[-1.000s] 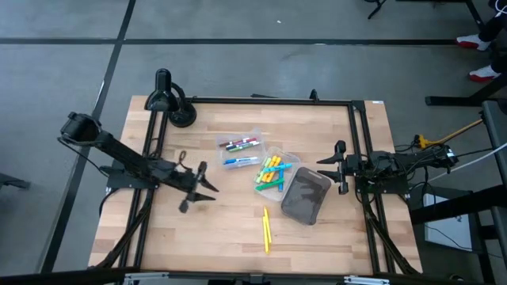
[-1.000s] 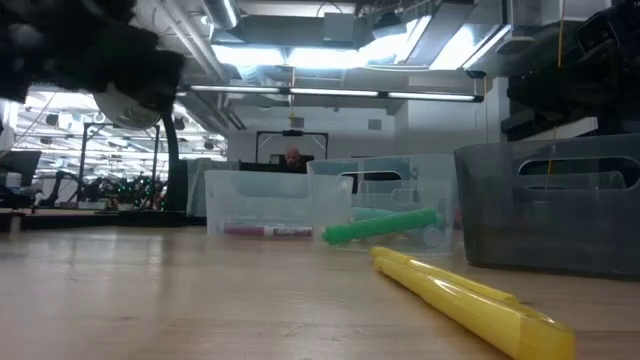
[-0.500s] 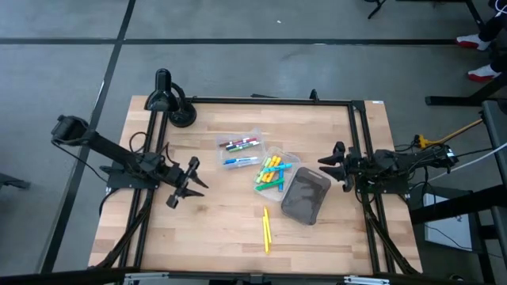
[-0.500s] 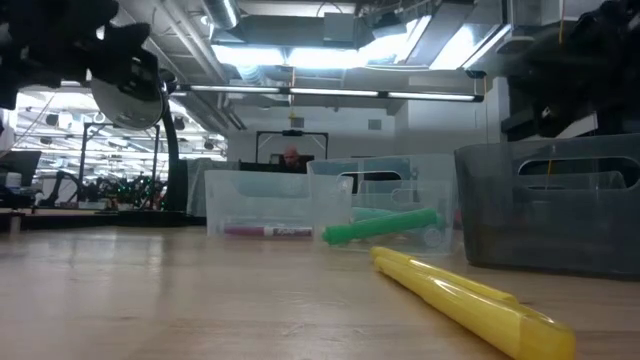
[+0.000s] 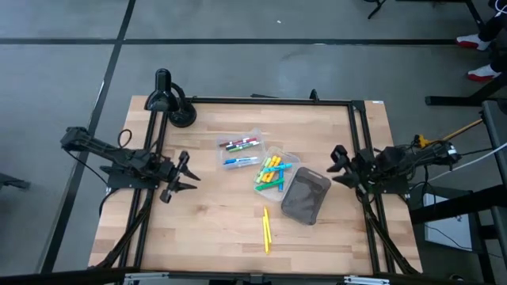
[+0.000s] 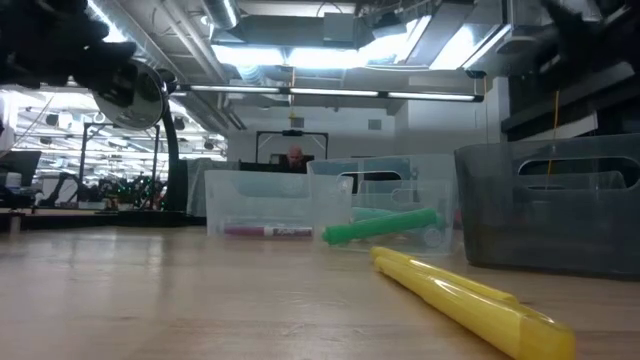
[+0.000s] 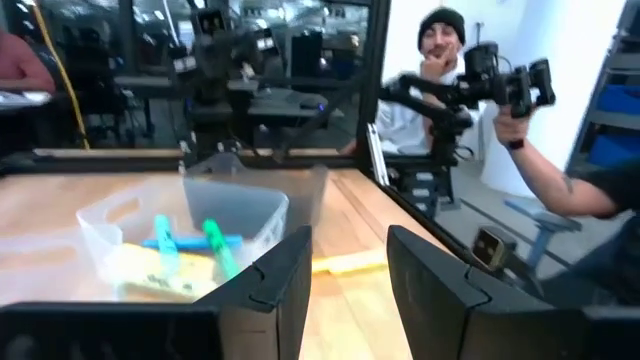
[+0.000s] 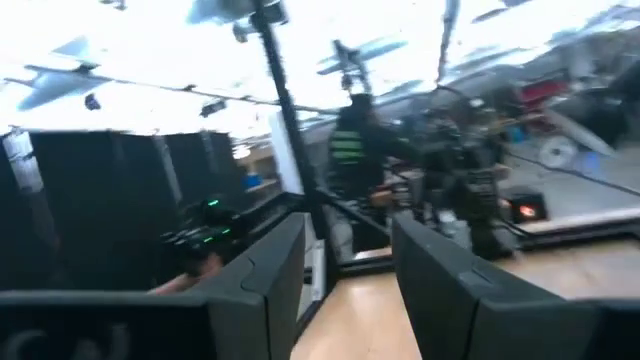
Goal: Pick & Place Markers
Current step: Put the right yellow pen into the black bin
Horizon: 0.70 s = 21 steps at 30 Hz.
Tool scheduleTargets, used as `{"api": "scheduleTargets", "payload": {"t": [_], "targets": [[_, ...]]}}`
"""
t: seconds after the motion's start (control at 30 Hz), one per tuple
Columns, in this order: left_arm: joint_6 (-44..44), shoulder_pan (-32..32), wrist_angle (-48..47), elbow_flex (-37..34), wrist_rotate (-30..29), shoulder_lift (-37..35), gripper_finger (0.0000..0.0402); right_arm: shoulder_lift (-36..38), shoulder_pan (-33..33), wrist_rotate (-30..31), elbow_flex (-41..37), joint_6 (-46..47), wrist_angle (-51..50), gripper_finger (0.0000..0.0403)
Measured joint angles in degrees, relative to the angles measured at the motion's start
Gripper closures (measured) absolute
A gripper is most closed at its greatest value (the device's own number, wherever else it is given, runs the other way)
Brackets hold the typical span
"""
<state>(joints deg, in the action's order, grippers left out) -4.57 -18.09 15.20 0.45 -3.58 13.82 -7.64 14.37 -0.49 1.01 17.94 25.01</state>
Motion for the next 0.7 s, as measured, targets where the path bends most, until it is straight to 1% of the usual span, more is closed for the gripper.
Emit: {"api": "scheduleTargets", "payload": {"t": [0.07, 0.2, 0.27, 0.37, 0.47, 0.6, 0.7], "targets": [[-0.21, -1.11, -3.96, 0.00, -0.65, -3.01, 0.0274, -3.09, 1.08, -0.87, 0.00, -1.84, 3.37, 0.0251], [0.25, -2.93, -8.50, 0.00, -3.76, -7.35, 0.0274, -11.67, 3.28, 1.53, 0.34, -3.64, 11.11, 0.0251], [1.16, -3.43, -9.93, 0.00, -4.43, -8.99, 0.0274, -16.97, 4.33, 1.48, 2.76, -4.28, 11.97, 0.0251], [1.75, -3.62, -12.63, 0.00, -4.34, -11.16, 0.0274, -26.40, 6.45, 1.47, 8.22, -5.04, 11.99, 0.0251], [2.28, -3.62, -13.48, 0.04, -3.17, -12.43, 0.0274, -37.88, 8.67, 1.44, 14.98, -5.89, 10.64, 0.0251], [3.27, -3.62, -13.88, 0.04, -1.35, -13.11, 0.0274, -52.51, 10.83, 1.32, 25.95, -6.31, 3.10, 0.0251], [2.02, -3.62, -13.90, 0.04, -1.31, -13.06, 0.0274, -61.15, 11.53, 2.01, 35.84, -6.14, -2.78, 0.0251]]}}
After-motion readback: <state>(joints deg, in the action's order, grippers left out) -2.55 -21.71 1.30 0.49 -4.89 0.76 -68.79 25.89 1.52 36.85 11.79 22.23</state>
